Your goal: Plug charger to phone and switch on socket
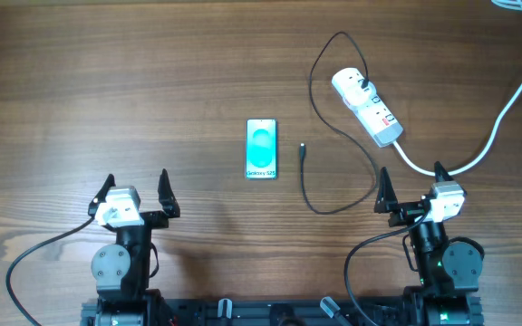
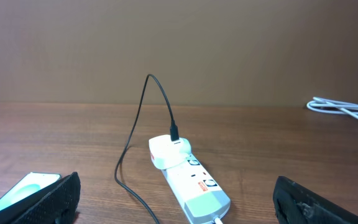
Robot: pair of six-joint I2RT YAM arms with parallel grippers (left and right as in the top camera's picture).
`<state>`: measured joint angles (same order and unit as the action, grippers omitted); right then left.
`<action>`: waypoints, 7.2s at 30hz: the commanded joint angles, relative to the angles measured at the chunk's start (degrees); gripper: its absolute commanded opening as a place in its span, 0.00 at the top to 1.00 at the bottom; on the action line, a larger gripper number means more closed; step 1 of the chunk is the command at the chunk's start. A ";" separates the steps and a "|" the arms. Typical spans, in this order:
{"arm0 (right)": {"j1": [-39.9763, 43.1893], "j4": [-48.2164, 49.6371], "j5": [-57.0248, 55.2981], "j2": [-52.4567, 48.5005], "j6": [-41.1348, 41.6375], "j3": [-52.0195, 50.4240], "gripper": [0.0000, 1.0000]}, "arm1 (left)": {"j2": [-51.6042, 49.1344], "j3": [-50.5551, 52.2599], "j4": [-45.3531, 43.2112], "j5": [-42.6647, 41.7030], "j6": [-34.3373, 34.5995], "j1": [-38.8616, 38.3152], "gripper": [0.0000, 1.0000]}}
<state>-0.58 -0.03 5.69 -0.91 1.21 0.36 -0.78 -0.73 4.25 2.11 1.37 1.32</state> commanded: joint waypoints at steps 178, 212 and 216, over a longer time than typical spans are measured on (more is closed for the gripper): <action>0.28 0.17 -0.79 0.11 0.31 -0.07 0.00 | -126.11 -98.47 58.07 -1.66 27.43 -31.80 0.00; 0.28 0.17 -0.79 0.11 0.31 -0.07 0.00 | -129.87 -95.14 55.19 -1.18 29.35 -32.76 0.00; 0.28 0.17 -0.79 0.11 0.28 -0.07 0.00 | -129.87 -95.17 54.60 -1.18 29.33 -32.76 0.00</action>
<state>-0.58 -0.03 5.69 -0.95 1.21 0.36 -129.08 -97.86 59.66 -0.73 29.47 -30.85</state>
